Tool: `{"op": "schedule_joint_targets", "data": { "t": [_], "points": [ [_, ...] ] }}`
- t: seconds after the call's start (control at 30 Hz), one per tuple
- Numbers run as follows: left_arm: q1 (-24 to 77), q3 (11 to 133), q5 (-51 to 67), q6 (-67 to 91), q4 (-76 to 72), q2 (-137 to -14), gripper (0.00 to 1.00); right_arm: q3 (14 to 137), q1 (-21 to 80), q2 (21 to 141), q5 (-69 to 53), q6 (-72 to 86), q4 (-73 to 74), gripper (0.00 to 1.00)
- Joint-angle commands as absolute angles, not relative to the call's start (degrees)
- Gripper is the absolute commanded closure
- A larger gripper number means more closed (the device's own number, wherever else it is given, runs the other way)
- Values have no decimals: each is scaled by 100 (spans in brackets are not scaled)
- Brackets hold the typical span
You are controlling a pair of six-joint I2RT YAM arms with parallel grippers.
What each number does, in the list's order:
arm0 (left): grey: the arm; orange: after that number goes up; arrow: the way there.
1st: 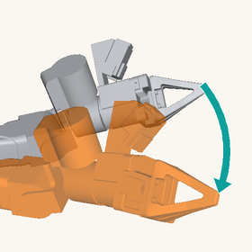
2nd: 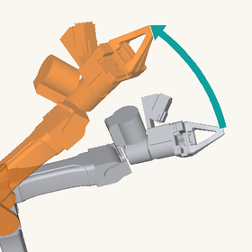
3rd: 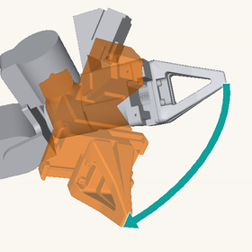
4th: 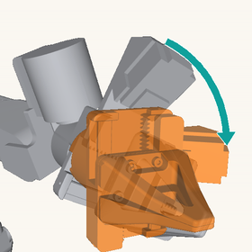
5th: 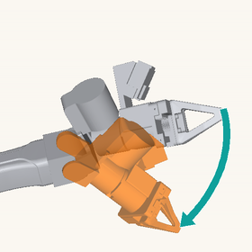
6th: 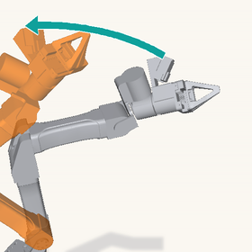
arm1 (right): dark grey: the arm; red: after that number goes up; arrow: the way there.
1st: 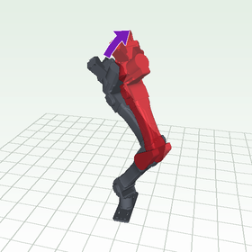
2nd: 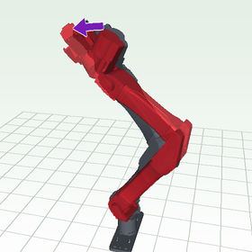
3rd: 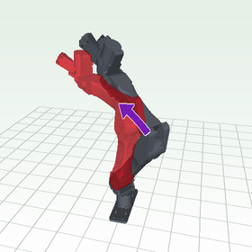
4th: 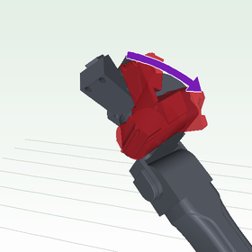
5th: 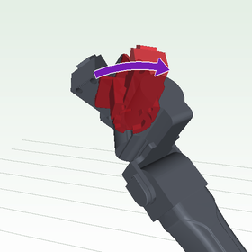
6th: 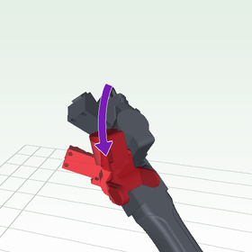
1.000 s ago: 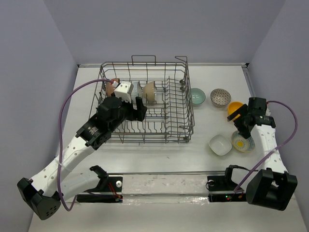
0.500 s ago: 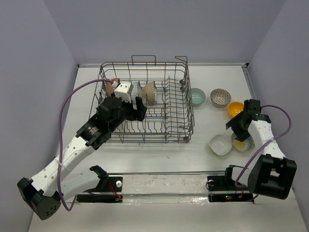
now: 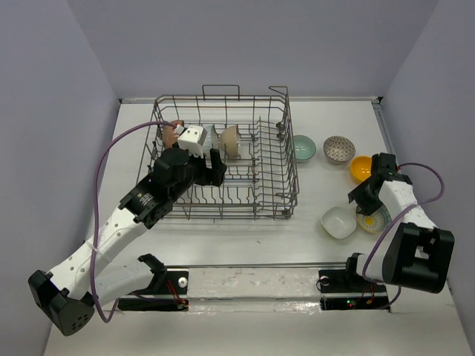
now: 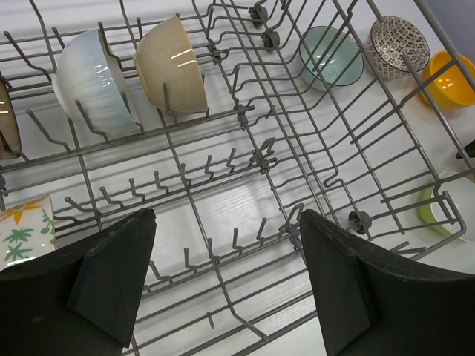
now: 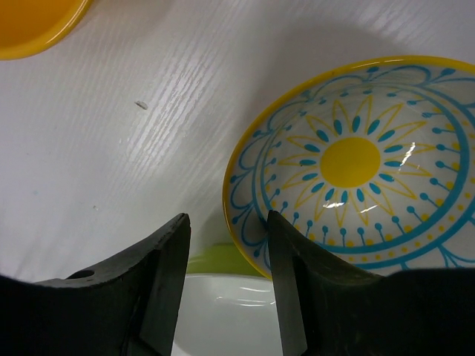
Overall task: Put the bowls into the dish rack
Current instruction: Pick up the bowl from the corner of the board.
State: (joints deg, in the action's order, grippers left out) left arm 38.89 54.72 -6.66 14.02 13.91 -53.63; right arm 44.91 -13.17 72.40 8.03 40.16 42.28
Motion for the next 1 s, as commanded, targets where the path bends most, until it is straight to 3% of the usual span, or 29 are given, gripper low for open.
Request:
{"op": "schedule_joint_targets", "data": {
  "t": [0.0,0.47,0.8,0.97],
  "points": [
    [3894,5370,-598,1432,1116,-5344,12,4404,-1362,7330,1028,4052,3929,49],
    [3902,5361,-545,1433,1116,-5388,12,4386,-1362,7532,835,3946,3744,68],
    [3894,5379,-510,1450,1099,-5458,12,4517,-1362,7541,211,3727,3665,96],
    [3902,5379,-510,1441,1099,-5493,12,4623,-1362,7480,-86,3630,3682,99]
  ]
}}
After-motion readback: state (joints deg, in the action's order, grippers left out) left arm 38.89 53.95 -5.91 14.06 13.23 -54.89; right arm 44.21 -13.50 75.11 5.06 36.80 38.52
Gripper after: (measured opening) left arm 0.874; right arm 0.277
